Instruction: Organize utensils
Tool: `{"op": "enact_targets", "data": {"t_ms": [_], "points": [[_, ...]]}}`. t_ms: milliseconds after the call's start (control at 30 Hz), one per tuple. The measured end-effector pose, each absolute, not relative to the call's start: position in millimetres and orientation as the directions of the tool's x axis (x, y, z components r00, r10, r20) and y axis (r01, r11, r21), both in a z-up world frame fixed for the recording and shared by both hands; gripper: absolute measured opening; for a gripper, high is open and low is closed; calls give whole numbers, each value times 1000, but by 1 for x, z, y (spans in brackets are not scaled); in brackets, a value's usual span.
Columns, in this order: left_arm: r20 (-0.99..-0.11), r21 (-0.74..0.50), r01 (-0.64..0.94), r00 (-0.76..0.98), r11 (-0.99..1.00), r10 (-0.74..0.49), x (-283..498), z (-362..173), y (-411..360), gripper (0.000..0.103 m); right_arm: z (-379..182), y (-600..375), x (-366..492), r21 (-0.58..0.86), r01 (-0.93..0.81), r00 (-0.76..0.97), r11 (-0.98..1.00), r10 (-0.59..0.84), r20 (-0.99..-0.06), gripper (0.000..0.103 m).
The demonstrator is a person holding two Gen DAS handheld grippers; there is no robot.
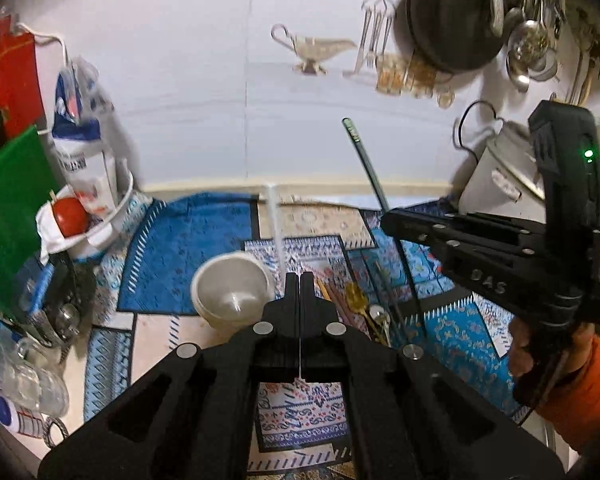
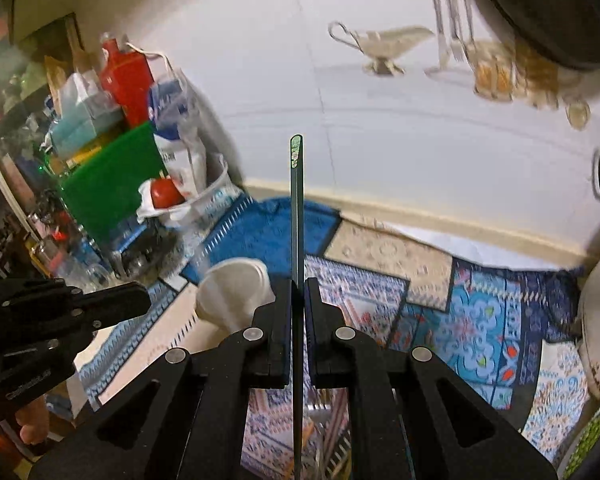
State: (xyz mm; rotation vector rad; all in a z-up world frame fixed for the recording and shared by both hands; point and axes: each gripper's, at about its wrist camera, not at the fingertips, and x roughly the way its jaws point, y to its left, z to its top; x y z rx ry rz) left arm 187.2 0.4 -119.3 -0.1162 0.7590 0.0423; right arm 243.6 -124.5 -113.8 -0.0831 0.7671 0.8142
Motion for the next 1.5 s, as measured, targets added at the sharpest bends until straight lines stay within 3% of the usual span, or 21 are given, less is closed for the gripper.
{"op": "enact_targets", "data": {"t_ms": [400, 467, 633, 700, 900, 1133, 1400, 1500], "points": [[-728, -118, -133, 685, 984, 6, 191, -135, 29, 4, -110, -114, 251, 211, -687, 449, 695, 635, -629, 6], [-729, -117, -142, 684, 983, 12, 191, -136, 34, 8, -109, -110, 253, 204, -690, 452, 695, 633, -628, 6], [-742, -127, -135, 671, 983, -4, 195, -142, 39, 36, -109, -105, 259, 201, -685, 461, 700, 631, -624, 6], [-756, -144, -122, 654, 982, -30, 200, -148, 36, 40, -109, -107, 260, 197, -681, 468, 706, 625, -625, 6], [-825, -228, -38, 538, 973, -172, 226, -197, 6, 40, -118, -133, 268, 173, -640, 496, 749, 574, -652, 6], [-887, -325, -52, 364, 944, -285, 261, -277, -25, 38, -140, -180, 277, 181, -553, 506, 813, 500, -702, 6], [-928, -250, -46, 295, 967, -226, 273, -311, -57, 18, -159, -213, 283, 202, -493, 491, 846, 462, -739, 6], [-928, -242, -66, 306, 968, -212, 279, -313, -57, 16, -162, -219, 284, 211, -489, 485, 846, 465, -741, 6]]}}
